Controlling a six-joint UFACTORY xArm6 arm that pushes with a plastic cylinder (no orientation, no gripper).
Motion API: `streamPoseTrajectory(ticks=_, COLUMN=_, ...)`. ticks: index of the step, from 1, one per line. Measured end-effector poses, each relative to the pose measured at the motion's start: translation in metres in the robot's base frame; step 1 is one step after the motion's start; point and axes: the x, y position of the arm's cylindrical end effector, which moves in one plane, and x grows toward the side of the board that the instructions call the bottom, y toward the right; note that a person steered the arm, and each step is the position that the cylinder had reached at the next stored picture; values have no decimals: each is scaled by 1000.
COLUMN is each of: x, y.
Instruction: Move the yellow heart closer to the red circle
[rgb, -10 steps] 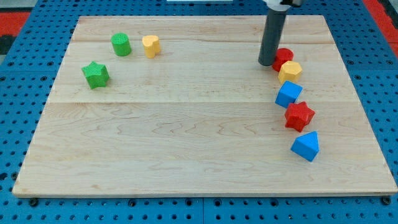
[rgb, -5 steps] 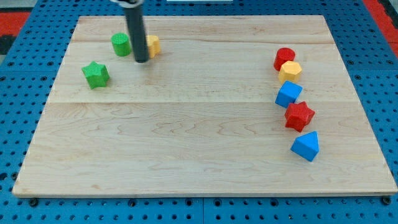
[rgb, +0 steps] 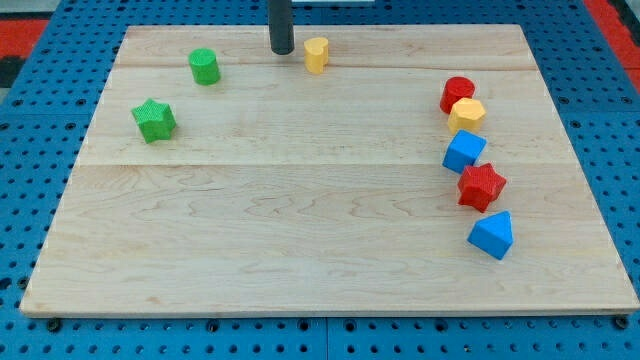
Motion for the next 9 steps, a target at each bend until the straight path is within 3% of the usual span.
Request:
streamPoseTrajectory(ticks=1, x=27, y=81)
streamPoseTrajectory(ticks=2, x=31, y=127)
streamPoseTrajectory(ticks=3, x=-7, y=108)
streamPoseTrajectory(ticks=4, x=2, y=179)
streamPoseTrajectory(ticks=5, x=14, y=203)
streamPoseTrajectory(ticks=6, x=-16, y=130)
streamPoseTrajectory(ticks=7, x=8, y=93)
streamPoseTrajectory(ticks=9, x=36, y=194)
